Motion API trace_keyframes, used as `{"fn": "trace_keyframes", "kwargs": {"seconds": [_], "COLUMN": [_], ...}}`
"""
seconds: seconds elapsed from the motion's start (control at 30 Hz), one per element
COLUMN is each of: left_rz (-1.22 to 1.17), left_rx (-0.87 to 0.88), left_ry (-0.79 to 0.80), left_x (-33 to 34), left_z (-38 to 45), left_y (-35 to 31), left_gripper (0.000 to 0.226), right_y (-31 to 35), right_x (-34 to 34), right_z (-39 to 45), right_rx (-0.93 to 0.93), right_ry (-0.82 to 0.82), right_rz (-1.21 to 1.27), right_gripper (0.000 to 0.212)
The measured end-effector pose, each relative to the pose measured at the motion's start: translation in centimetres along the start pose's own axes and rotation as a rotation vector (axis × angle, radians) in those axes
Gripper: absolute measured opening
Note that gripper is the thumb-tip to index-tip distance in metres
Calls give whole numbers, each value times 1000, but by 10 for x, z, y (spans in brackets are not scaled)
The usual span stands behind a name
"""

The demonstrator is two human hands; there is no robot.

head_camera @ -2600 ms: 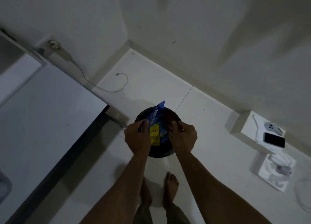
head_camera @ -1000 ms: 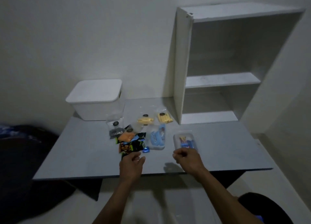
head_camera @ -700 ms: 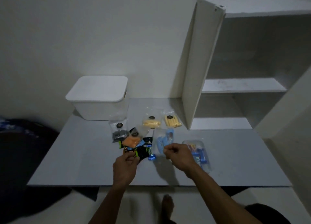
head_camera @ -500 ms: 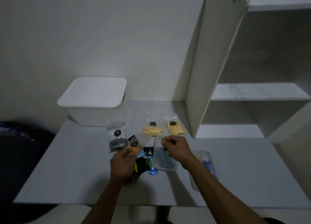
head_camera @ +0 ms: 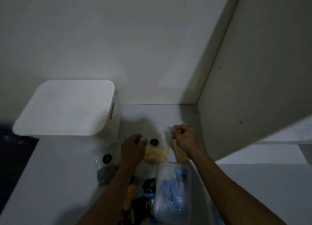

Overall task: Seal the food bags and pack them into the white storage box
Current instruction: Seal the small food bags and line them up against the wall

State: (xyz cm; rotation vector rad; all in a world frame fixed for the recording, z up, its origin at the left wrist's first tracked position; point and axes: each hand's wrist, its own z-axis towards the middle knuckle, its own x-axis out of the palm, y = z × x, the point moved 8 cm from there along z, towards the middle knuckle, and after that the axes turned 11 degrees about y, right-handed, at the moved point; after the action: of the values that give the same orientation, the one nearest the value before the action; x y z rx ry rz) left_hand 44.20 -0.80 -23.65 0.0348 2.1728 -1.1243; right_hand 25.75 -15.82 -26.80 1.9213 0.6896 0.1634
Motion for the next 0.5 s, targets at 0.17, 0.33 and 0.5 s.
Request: {"fn": "trace_keyframes", "kwargs": {"seconds": [0.17,0.33,0.5], "left_rz": [-2,6,-28], "left_rx": [-99,-201,-236], "left_ry": [13,68,16], "left_x": [18,40,40], "left_z": [70,112,118], "left_y": [9,24,27], "left_gripper": [50,61,53], "right_y": [-17,-35,-35], "right_x": [7,22,23], "right_z": [56,93,100], "right_rx": [55,105,78], "right_ry": [-25,29,-20], "right_rz": [-111,-280,-214], "right_gripper": [17,47,41]}}
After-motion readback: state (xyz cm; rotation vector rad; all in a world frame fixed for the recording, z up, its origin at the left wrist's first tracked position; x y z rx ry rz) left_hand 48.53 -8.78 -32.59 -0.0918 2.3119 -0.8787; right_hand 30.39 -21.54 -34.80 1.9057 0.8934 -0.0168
